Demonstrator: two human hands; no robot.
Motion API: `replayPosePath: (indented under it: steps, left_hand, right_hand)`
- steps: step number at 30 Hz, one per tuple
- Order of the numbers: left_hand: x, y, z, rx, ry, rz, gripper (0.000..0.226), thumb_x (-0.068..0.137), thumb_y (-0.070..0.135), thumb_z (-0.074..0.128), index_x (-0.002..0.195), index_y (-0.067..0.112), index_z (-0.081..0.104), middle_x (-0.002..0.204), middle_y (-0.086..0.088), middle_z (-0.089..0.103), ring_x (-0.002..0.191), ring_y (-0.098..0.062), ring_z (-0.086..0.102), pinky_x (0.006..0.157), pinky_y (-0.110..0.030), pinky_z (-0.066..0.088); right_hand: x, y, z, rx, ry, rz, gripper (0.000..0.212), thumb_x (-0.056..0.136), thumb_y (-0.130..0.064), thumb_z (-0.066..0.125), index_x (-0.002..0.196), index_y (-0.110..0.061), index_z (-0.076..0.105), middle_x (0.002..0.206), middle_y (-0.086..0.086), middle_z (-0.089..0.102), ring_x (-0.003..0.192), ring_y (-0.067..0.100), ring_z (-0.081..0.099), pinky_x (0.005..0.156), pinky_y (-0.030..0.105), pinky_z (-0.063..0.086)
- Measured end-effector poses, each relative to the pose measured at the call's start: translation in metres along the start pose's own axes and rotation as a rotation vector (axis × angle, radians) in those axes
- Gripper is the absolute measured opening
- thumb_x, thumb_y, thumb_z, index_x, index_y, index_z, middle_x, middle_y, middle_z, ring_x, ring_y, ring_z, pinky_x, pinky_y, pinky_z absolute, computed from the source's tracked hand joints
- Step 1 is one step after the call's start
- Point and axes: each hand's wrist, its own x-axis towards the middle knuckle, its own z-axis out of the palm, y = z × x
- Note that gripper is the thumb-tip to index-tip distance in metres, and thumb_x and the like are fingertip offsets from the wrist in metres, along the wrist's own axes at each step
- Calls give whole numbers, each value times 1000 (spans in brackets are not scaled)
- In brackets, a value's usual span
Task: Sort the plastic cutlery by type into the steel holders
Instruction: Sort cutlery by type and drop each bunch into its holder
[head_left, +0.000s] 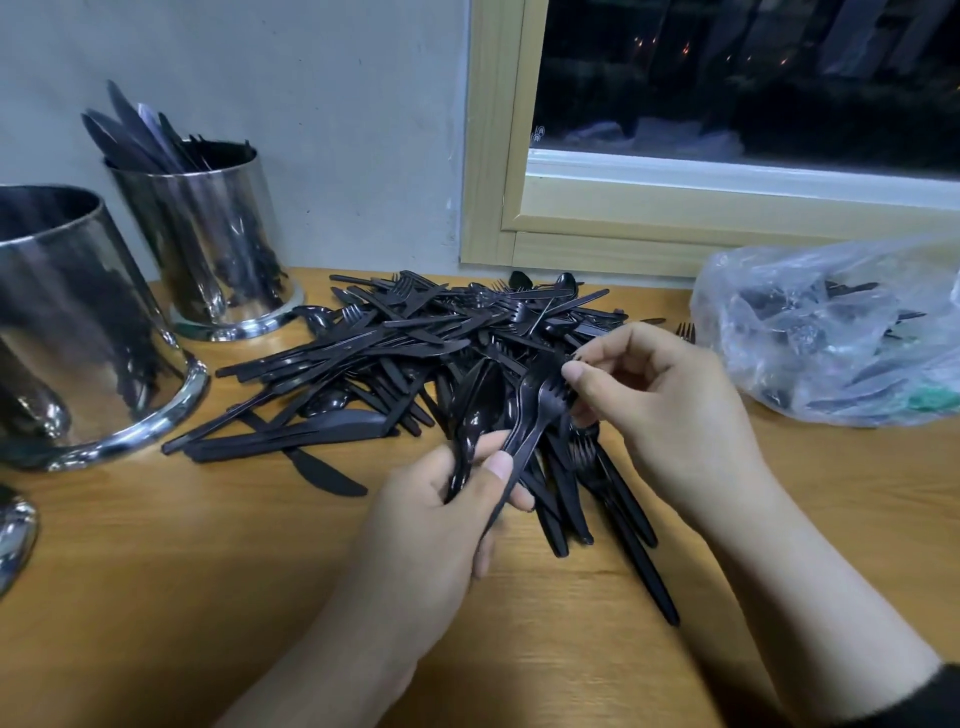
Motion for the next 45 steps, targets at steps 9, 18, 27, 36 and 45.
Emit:
replayPosePath:
  steps: [9, 18, 27, 36, 45]
  left_hand:
    - [5, -9, -7, -8, 105, -19, 28, 104, 32, 54, 84, 32, 73, 61, -4, 53, 50, -18, 39, 48, -31, 35]
    - [5, -9, -12, -41, 178, 14, 24, 105, 25, 53, 103, 39, 72, 71, -2, 63, 51, -14, 42, 46, -27, 36]
    - [5, -11, -13, -32, 187, 6, 27, 104, 32, 53, 86, 33, 73, 67, -9, 52, 54, -20, 37, 48, -33, 32]
    - [7, -10, -6, -1, 207, -16, 20, 104, 27, 56, 106, 43, 67, 69, 9, 67, 61, -18, 67, 49, -31, 40]
    - [-3, 1, -2, -13, 53, -18, 21, 103, 24, 56, 105, 43, 64, 81, 3, 75, 53, -21, 67, 42, -30, 45]
  right_hand:
    - [2, 23, -29, -621, -230, 61, 16, 90, -40, 71, 104, -32, 69, 95, -19, 64, 81, -7, 56, 69, 12, 39]
    - [-5, 36, -20, -746, -486, 29, 48, 94, -28, 69, 139, -34, 55, 127, -16, 54, 112, 8, 54, 96, 23, 42]
    - [2, 34, -33, -556, -287, 135, 22, 91, -22, 72, 110, -33, 74, 90, -20, 69, 85, -13, 59, 69, 3, 42]
    - [2, -9, -51, -9, -138, 140, 5, 91, -15, 70, 88, -13, 73, 73, 8, 71, 66, 15, 65, 62, 31, 55]
    - [-5, -3, -12, 97, -85, 148, 6, 87, -12, 75, 84, -12, 70, 72, 8, 74, 68, 18, 70, 75, 33, 57]
